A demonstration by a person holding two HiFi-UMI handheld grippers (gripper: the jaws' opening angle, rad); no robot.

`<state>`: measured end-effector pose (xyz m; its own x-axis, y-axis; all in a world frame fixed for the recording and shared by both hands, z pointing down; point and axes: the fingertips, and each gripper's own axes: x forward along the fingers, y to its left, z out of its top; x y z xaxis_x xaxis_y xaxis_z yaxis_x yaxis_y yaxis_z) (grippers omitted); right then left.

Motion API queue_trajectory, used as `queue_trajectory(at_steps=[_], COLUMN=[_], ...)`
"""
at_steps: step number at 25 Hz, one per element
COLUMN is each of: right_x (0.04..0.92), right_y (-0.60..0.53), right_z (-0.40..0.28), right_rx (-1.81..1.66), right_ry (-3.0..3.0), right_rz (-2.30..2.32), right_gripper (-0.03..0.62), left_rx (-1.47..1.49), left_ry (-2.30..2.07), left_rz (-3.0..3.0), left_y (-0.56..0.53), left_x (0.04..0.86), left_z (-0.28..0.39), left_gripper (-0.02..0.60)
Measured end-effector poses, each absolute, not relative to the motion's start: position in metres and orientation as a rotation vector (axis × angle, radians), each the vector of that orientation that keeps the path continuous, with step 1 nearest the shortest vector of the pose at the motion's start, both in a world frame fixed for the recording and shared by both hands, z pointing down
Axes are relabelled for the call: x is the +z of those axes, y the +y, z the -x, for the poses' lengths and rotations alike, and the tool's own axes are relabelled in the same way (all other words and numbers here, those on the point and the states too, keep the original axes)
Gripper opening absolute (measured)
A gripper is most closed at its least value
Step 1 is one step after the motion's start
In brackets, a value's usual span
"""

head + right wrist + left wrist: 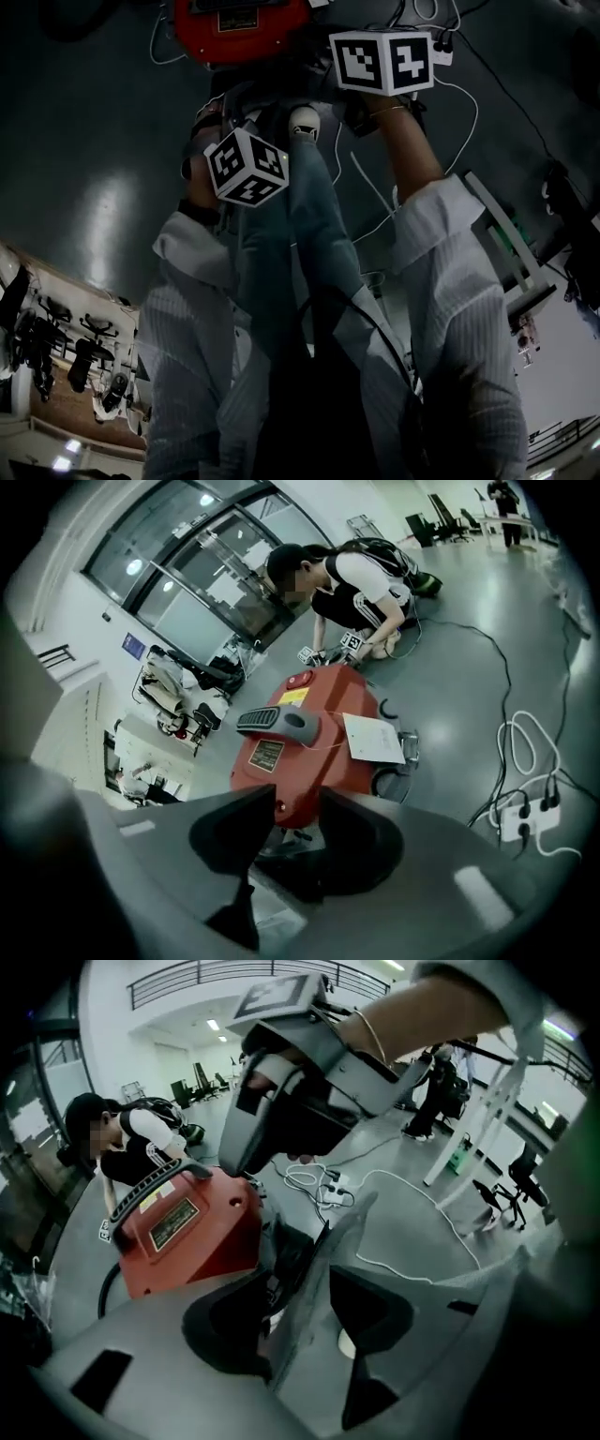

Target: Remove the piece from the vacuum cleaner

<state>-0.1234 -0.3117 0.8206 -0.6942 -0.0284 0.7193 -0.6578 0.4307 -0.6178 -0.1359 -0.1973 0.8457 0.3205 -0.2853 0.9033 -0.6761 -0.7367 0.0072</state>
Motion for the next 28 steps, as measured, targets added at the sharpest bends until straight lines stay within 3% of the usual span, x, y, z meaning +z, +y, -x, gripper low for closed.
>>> queue_trajectory(at_steps=[7, 12, 28], right_x=[0.827, 0.825, 0.824], right_y=[-0.307, -0.310, -0.310], right_z=[0.127, 0.123, 0.123], right_rx=[1.395, 1.388, 1.321], right_ry=[-1.962, -1.950, -1.958], right_rz=[-0.579, -0.604, -0.628], right_gripper=[0.117, 0.114, 0.115], left_rx=[1.666, 1.760, 1.580], left_ry=[-0.712, -0.575, -0.535], left_rz=[-2.307, -2.381, -2.270], left_y=[-0.186, -0.170, -0.146], left_x=[0.864, 0.863, 0.860], left_z=[0.124, 0.114, 0.104], left_gripper=[0.191, 0.040, 0.035])
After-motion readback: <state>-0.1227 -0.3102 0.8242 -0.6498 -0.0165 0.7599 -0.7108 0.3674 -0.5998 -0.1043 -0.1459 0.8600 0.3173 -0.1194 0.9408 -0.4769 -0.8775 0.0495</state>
